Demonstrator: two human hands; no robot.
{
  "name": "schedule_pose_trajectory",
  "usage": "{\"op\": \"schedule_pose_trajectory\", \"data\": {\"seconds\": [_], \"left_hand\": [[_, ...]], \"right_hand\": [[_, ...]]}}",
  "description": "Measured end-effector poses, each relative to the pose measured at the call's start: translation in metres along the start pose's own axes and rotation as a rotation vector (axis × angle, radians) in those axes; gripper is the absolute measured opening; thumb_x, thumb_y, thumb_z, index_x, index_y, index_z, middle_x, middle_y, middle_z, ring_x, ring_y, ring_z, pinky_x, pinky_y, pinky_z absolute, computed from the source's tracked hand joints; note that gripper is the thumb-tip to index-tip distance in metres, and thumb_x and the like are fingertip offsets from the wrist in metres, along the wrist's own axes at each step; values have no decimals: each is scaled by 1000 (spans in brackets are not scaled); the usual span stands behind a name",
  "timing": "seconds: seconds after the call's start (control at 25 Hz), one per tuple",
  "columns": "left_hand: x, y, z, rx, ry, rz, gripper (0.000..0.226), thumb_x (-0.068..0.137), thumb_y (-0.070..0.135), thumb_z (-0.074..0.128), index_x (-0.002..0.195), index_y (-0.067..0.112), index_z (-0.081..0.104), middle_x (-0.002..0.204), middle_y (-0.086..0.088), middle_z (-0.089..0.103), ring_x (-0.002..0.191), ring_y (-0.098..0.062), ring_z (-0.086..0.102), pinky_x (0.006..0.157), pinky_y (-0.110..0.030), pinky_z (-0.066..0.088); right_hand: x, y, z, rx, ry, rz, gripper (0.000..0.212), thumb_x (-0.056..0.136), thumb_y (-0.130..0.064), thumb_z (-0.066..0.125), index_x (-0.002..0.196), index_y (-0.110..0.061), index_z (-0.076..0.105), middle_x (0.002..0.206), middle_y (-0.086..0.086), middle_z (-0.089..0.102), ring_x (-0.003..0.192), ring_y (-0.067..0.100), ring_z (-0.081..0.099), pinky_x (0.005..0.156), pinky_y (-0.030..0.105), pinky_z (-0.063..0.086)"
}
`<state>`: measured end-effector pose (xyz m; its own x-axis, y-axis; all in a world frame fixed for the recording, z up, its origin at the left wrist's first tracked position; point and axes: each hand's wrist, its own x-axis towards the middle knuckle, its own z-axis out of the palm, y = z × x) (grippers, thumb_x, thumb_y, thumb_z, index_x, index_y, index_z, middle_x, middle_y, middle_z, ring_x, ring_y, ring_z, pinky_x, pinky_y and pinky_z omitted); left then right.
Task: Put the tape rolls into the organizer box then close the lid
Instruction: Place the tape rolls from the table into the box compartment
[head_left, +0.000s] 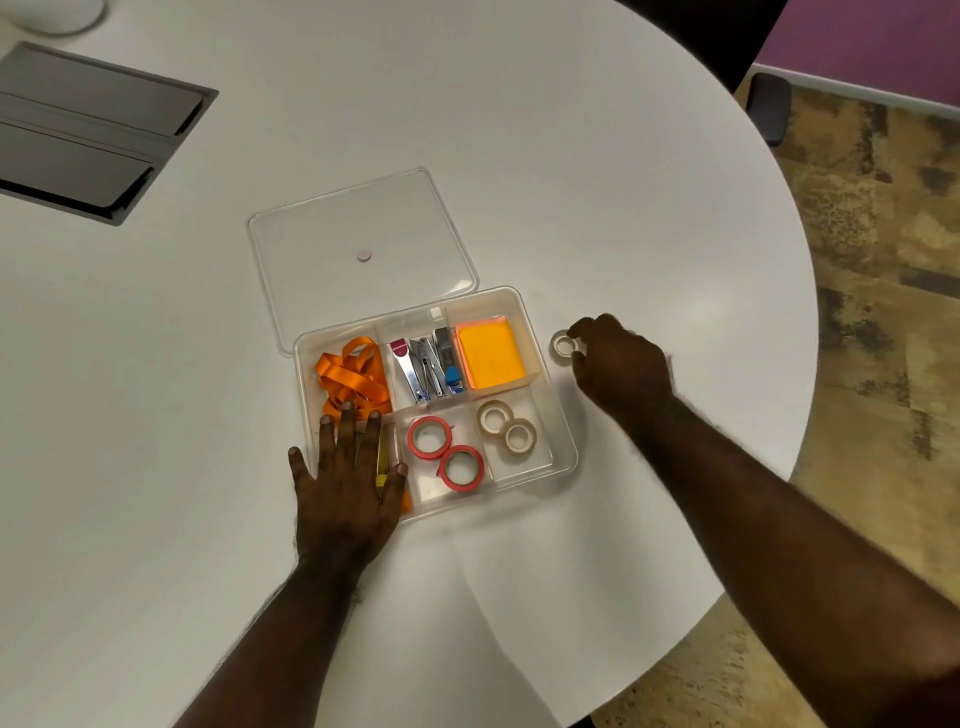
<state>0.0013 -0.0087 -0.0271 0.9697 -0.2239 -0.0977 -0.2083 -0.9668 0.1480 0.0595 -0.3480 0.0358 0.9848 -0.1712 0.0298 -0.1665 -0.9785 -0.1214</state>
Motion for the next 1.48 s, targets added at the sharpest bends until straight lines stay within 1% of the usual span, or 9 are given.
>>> {"op": "schedule_pose_trajectory", "data": {"seconds": [0.2, 0.4, 0.64, 0.84, 1.0, 1.12, 1.24, 1.36, 1.48], "left_hand": [[0, -1, 1, -1, -11, -14, 73, 97, 59, 23, 157, 19, 20, 165, -8, 14, 152, -32, 10, 115, -71, 15], [0, -1, 1, 12, -1, -4, 72, 97, 59, 22, 157, 18, 21, 165, -8, 13, 152, -33, 11, 115, -71, 16], [-1, -1, 1, -5, 32, 7, 72, 97, 57, 28, 157, 17, 23, 165, -9, 16, 152, -33, 13, 114, -71, 17], [0, -1, 1, 6, 15, 1, 72, 97, 57, 27, 157, 17, 23, 165, -9, 15, 152, -33, 13, 114, -71, 17], [1, 0, 1, 9, 8, -8, 72, 97, 58, 27, 157, 18, 22, 165, -8, 15, 152, -33, 13, 114, -71, 17], [0, -1, 2, 9, -3, -8, 72, 97, 57, 27, 157, 18, 22, 165, -9, 16, 151, -34, 14, 114, -71, 17], [0, -1, 2, 6, -12, -19, 73, 96, 59, 24, 157, 19, 19, 165, -9, 15, 152, -33, 12, 114, -71, 16], [0, 0, 2, -13, -4, -16, 73, 96, 58, 26, 157, 19, 20, 165, -9, 15, 152, -33, 12, 115, -71, 16], [-1, 2, 1, -19, -1, -16, 72, 97, 58, 25, 157, 19, 20, 165, -10, 15, 152, -34, 12, 115, -70, 15]], "right_hand": [[12, 27, 27, -77, -194, -30, 32, 87, -18, 60, 119, -25, 60, 110, 11, 54, 84, 35, 59, 63, 41, 55], [9, 22, 42, -117, -187, -32, 21, 82, -15, 65, 103, -16, 66, 113, 11, 53, 91, 34, 58, 60, 40, 56], [2, 25, 52, -135, -192, -91, 15, 77, -14, 70, 91, -9, 66, 118, 12, 59, 77, 35, 64, 55, 40, 56], [1, 23, 33, 122, -145, -19, 24, 80, -33, 67, 96, -15, 65, 128, 3, 54, 95, 28, 62, 67, 35, 52], [-6, -2, -10, 325, -127, -119, 23, 79, -39, 68, 93, -23, 58, 110, -5, 57, 74, 14, 58, 59, 27, 43], [-32, -34, -32, 306, -287, -303, 35, 78, -41, 71, 105, -24, 56, 112, -3, 59, 80, 19, 63, 62, 27, 44], [-56, -61, -19, 110, -417, -339, 52, 79, -40, 73, 122, -23, 50, 122, 1, 60, 93, 24, 66, 73, 33, 52], [-61, -75, 0, -4, -477, -311, 61, 77, -34, 78, 128, -19, 50, 129, 7, 58, 98, 28, 67, 80, 39, 56], [-59, -73, 0, 87, -446, -293, 57, 77, -38, 76, 126, -20, 52, 127, 6, 57, 95, 28, 67, 76, 38, 56]]}}
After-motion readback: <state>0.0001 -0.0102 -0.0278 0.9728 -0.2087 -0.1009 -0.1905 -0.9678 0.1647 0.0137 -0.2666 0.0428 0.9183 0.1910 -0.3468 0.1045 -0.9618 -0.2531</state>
